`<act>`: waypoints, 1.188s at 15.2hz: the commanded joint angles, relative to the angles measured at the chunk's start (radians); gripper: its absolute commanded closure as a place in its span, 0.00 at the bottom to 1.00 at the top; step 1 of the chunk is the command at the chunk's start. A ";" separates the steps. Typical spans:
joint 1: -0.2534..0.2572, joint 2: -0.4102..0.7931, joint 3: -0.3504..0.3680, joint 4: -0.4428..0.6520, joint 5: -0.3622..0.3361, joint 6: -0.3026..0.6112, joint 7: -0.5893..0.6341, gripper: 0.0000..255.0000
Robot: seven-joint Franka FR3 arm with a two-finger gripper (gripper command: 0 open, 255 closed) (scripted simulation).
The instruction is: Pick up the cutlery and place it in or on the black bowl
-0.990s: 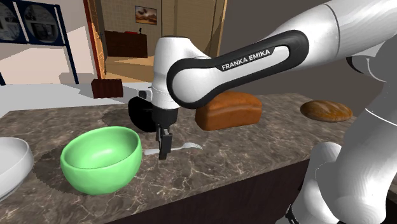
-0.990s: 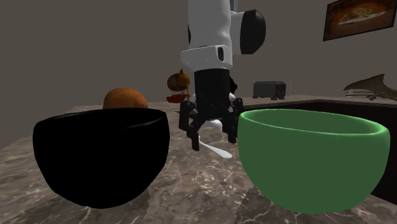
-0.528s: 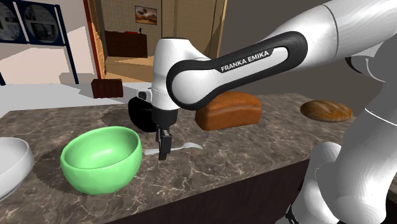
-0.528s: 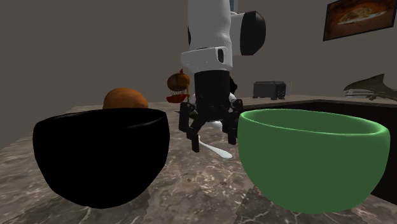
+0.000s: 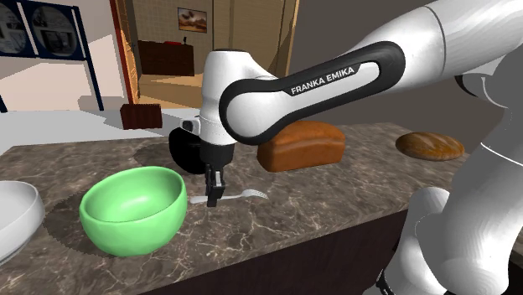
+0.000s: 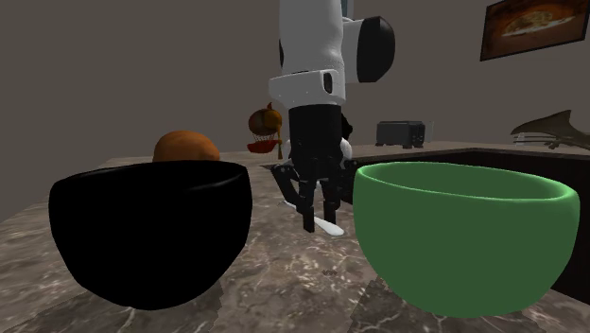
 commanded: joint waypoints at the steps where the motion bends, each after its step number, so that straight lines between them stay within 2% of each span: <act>1: 0.000 0.000 0.000 0.000 0.000 0.000 0.000 1.00; 18: -0.003 -0.044 -0.007 0.171 -0.002 -0.214 0.009 1.00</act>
